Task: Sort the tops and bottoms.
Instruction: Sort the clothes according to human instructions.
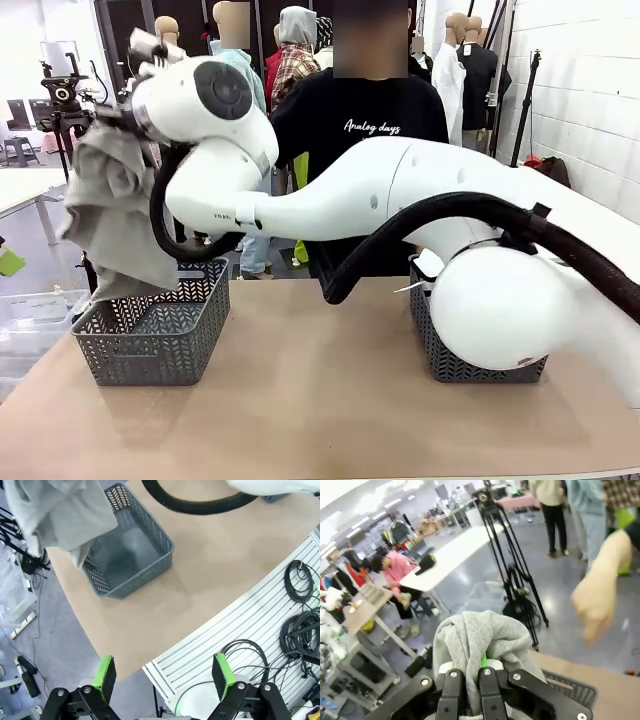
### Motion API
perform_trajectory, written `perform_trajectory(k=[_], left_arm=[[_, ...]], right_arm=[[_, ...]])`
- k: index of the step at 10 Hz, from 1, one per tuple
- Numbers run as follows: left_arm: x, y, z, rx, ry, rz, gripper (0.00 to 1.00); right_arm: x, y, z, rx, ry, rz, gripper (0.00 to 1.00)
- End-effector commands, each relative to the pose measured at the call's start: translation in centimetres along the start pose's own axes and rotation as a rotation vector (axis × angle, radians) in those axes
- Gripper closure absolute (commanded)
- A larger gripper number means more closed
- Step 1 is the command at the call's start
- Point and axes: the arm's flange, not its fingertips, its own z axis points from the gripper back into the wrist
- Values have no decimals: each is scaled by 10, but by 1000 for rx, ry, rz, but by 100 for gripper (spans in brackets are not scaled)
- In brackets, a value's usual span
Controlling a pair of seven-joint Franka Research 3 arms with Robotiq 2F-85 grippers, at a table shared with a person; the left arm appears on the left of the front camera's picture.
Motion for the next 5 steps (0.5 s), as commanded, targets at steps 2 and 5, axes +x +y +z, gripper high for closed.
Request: perform_trajectory(k=[2,5], left_arm=[[0,0,2,-4,8,-1,0],[0,0,2,-4,8,-1,0]], right_arm=[[-27,-27,0,-79,115,-46,100],[-107,-75,16,-152,341,-79,100]])
